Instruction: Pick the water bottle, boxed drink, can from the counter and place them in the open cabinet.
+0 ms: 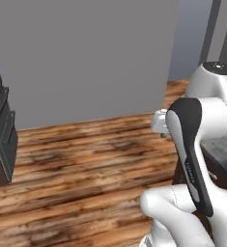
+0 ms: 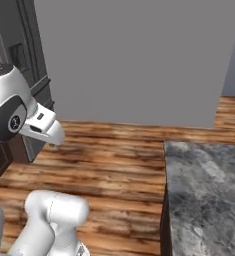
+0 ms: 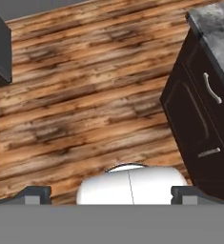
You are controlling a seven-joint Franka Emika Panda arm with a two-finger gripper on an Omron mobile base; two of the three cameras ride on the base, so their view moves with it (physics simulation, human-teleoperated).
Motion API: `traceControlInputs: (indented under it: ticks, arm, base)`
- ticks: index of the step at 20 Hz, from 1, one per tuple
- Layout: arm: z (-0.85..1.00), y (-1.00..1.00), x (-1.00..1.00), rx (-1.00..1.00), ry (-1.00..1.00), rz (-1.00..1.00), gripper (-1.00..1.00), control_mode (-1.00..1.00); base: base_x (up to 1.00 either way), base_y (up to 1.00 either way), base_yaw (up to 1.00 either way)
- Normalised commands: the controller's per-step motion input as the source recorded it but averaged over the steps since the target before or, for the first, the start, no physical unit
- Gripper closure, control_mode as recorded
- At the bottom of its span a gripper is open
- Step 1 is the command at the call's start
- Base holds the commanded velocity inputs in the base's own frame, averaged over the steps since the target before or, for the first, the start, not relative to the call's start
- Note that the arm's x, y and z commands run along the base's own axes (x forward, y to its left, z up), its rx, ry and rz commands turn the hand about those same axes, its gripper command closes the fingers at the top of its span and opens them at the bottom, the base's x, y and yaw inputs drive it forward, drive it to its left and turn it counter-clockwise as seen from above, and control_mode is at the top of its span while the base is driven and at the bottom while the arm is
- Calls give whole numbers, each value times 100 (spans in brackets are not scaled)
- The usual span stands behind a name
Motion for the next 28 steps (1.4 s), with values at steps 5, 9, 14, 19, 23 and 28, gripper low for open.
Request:
traceControlInputs:
  ticks: [5, 9, 14, 19, 23, 28]
  arm:
    - [0, 0, 0, 0, 0, 0, -100, 100]
    - [0, 0, 0, 0, 0, 0, -100, 100]
    - [0, 0, 0, 0, 0, 0, -100, 100]
    - [0, 0, 0, 0, 0, 0, -100, 100]
    - [0, 0, 0, 0, 0, 0, -100, 100]
    - [0, 0, 0, 0, 0, 0, -100, 100]
  base:
    - [100, -4, -3]
    - [100, 0, -13]
    - [100, 0, -14]
    - [100, -6, -25]
    - [100, -2, -36]
    - [75, -1, -68]
